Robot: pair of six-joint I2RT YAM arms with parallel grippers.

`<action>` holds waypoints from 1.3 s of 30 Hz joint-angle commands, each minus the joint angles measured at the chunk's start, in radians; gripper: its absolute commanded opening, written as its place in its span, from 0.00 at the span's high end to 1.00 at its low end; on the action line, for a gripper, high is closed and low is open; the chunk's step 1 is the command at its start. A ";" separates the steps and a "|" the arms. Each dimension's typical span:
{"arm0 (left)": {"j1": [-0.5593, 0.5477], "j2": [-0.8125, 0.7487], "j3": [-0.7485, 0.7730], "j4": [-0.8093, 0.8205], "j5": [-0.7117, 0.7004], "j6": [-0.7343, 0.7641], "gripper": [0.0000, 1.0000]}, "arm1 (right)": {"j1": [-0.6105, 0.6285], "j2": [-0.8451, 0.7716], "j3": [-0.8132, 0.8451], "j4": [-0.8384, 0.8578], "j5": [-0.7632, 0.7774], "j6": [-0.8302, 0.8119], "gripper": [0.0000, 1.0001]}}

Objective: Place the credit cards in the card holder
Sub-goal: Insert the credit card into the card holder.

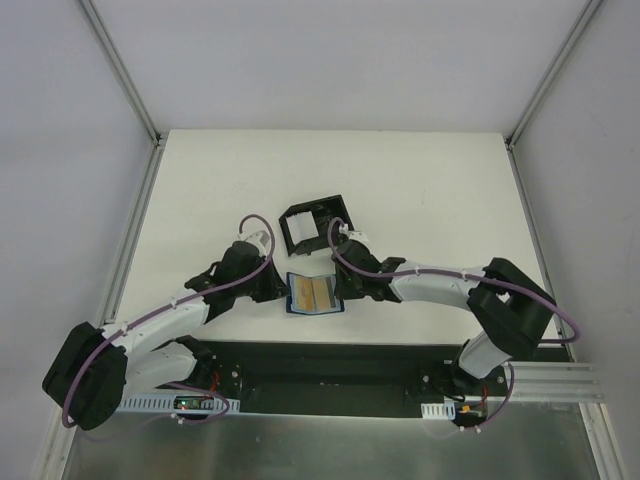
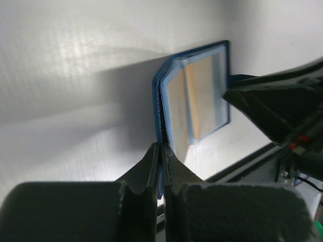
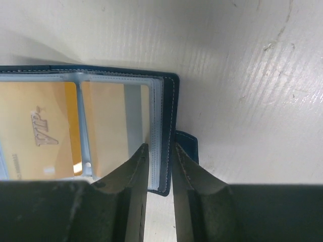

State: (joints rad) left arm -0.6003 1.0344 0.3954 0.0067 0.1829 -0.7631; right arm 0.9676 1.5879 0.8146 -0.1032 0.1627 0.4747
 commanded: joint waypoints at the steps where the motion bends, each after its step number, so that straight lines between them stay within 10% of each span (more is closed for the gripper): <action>1: -0.003 0.024 0.104 0.019 0.133 0.047 1.00 | 0.002 0.060 0.011 -0.020 -0.046 0.021 0.76; 17: -0.070 0.066 0.059 -0.053 -0.068 -0.021 1.00 | -0.012 -0.169 -0.080 -0.056 0.121 0.050 0.76; 39: -0.024 0.006 -0.061 -0.067 -0.129 -0.081 1.00 | 0.006 -0.002 0.006 0.165 -0.195 0.065 0.66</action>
State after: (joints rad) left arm -0.6270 1.0412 0.3477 -0.0406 0.0868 -0.8291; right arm 0.9672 1.5562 0.7750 0.0269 0.0319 0.5255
